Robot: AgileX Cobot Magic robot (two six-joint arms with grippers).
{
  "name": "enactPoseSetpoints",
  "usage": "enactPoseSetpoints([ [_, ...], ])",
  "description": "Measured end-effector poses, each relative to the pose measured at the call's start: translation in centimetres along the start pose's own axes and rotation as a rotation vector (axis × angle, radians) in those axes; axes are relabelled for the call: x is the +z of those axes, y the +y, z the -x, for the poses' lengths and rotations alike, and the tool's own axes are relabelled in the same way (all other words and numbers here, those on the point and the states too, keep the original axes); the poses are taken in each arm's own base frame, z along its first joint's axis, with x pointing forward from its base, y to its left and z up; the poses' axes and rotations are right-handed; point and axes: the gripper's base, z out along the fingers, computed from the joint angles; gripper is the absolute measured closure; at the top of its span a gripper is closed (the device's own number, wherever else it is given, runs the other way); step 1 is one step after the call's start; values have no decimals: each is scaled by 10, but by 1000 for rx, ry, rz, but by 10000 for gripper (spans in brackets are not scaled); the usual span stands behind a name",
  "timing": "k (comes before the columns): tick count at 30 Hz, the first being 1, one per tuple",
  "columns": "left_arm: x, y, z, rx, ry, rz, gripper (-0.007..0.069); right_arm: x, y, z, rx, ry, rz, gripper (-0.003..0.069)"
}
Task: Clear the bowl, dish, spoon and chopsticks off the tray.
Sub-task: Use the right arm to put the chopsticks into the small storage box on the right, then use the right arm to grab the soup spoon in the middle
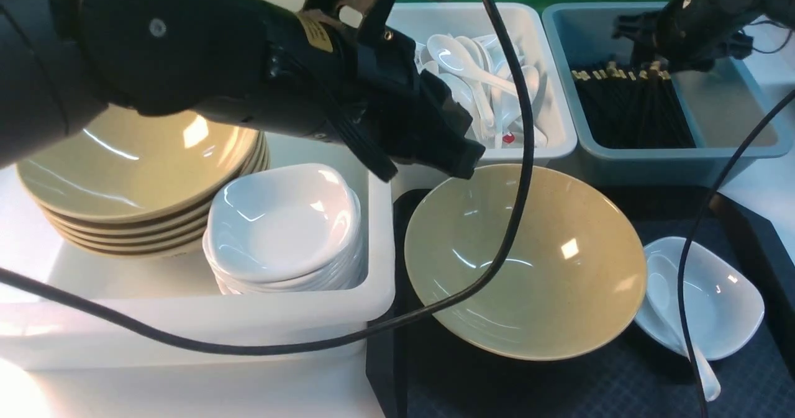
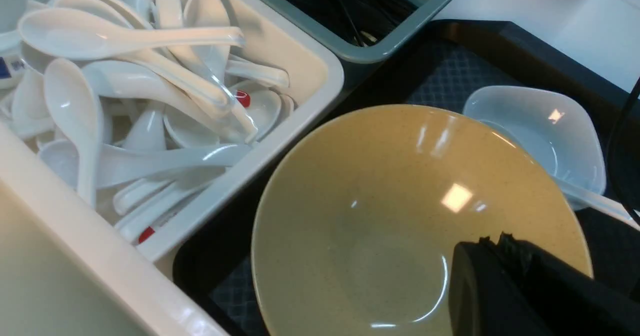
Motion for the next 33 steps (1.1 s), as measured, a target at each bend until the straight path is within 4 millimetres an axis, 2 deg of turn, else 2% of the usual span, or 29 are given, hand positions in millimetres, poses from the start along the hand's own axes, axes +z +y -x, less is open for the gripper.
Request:
enactPoseSetpoints([
  [3,0,-1,0,-7,4,-9,640,-29,0,-2,-81,86,-19,124],
  [5,-1,-2,-3,15,38,-22,640,-62,4,-6,-163,127,-20,109],
  [7,-3,-4,-11,62,100,-43,640,-89,10,-25,-248,190,-14,104],
  [8,-3,-4,-12,72,109,-46,640,-94,11,-25,-250,183,-11,104],
  [10,-6,-7,-31,115,180,-66,640,-118,17,-63,-321,248,7,102],
  [13,-13,-9,-53,136,218,-74,640,-149,14,-107,-354,266,36,100],
  [14,-13,-9,-57,135,228,-75,640,-154,15,-106,-356,248,43,100],
  [15,-15,-10,-63,137,230,-74,640,-165,12,-123,-355,243,52,100],
  [16,-22,-10,-72,140,203,-60,640,-179,3,-156,-352,242,66,100],
  [17,-26,-11,-75,140,184,-51,640,-186,-2,-171,-348,229,76,100],
  [18,-26,-11,-77,138,184,-50,640,-187,-2,-174,-346,222,81,100],
  [21,-33,-11,-76,133,111,-28,640,-191,-18,-212,-293,206,92,100],
  [23,-34,-11,-74,133,86,-24,640,-185,-27,-233,-270,226,85,100],
  [25,-33,-11,-74,132,77,-29,640,-177,-31,-245,-261,259,73,100],
  [29,-32,-12,-73,130,73,-39,640,-161,-30,-252,-264,304,58,100],
  [33,-32,-14,-72,101,62,-57,640,-133,-23,-252,-247,329,51,100],
])
